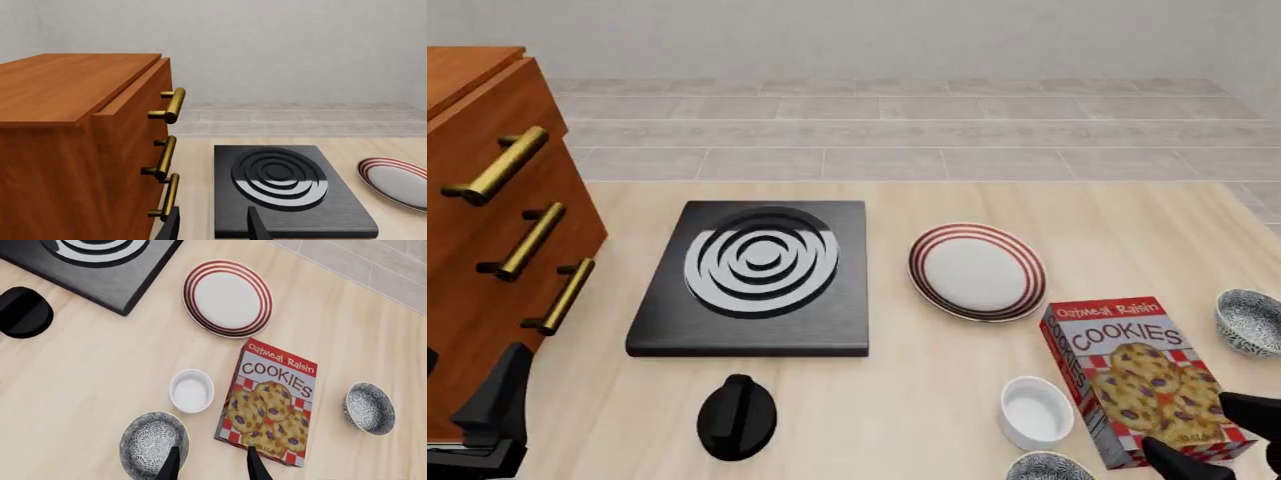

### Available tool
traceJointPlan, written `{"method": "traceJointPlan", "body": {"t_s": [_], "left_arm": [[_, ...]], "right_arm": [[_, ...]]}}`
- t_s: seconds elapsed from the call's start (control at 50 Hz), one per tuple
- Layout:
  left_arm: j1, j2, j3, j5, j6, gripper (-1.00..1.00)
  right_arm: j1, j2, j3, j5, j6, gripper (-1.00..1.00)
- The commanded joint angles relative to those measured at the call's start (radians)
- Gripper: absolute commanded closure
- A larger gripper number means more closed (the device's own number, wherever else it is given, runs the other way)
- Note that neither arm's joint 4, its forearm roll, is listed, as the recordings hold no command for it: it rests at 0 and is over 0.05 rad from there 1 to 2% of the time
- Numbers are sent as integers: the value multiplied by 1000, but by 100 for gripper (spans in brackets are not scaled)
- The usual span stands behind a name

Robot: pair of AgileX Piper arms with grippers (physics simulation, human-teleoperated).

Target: Pick the akita bowl next to the ramekin and place it on the plate.

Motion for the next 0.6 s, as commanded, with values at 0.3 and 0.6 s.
{"method": "traceJointPlan", "body": {"t_s": [0.3, 0.6], "left_arm": [[0, 0, 0, 0, 0, -100], [0, 0, 0, 0, 0, -100]], "right_arm": [[32, 27, 37, -11, 33, -100], [55, 65, 60, -47, 76, -100]]}}
